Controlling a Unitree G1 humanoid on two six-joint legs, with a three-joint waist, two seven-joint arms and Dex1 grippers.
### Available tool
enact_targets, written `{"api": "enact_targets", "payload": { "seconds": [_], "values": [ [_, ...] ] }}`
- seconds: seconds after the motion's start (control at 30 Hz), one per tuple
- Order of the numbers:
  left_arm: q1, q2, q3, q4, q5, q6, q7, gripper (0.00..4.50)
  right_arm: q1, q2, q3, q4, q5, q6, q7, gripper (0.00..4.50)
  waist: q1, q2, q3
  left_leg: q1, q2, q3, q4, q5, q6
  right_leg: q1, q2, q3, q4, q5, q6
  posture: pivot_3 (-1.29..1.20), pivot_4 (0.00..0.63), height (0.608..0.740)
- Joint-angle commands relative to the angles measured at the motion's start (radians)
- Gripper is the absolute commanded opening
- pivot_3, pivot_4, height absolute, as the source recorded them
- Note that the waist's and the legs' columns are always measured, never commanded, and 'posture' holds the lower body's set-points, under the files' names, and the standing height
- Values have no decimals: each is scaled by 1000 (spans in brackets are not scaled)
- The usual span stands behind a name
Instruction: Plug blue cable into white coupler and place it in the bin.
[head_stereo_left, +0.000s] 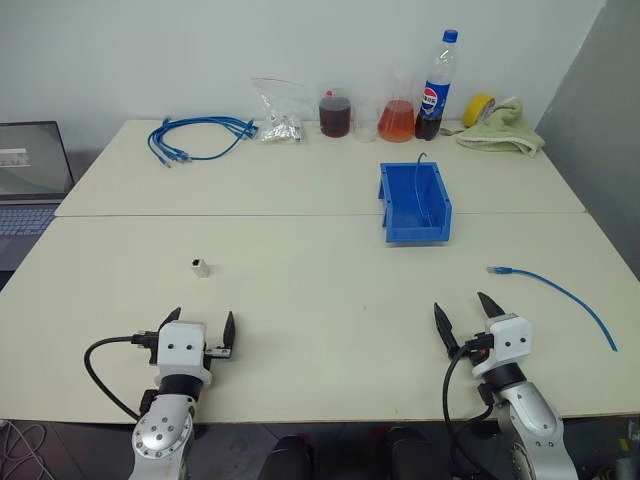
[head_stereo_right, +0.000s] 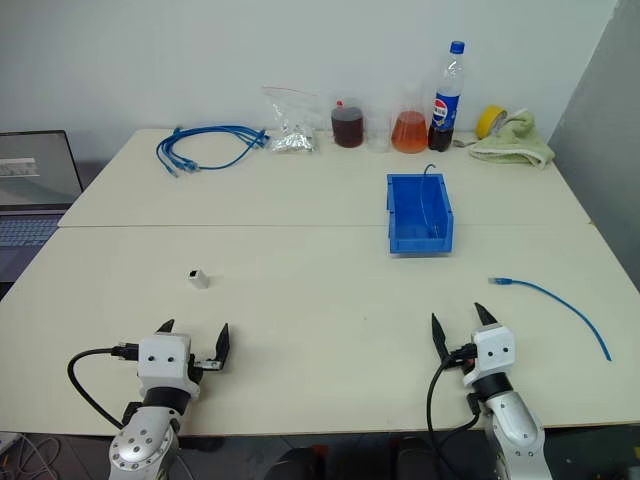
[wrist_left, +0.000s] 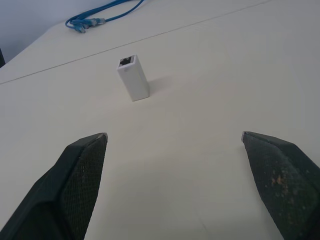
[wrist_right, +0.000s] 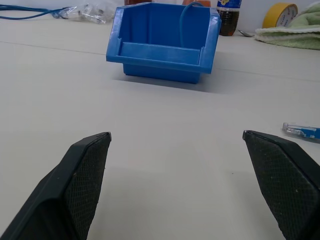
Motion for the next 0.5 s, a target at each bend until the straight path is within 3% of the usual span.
{"api": "enact_targets", "payload": {
  "seconds": [0.03,0.3,0.5],
  "values": [
    [3,0,-4,-40,-5,-48,1,4500,-8,-3,-12,-18,20,-24,8,4489,0,0,0,0,0,0,0,0,0,0,0,0,0,0,0,0,150,740],
    [27,-2,-15,-46,3,-68,2,4500,-14,-4,-1,-8,24,-26,27,4489,0,0,0,0,0,0,0,0,0,0,0,0,0,0,0,0,150,740],
    [48,23,-28,-65,-105,-63,-109,4500,-15,-13,26,-14,51,-14,83,4489,0,0,0,0,0,0,0,0,0,0,0,0,0,0,0,0,150,740]
  ]
}}
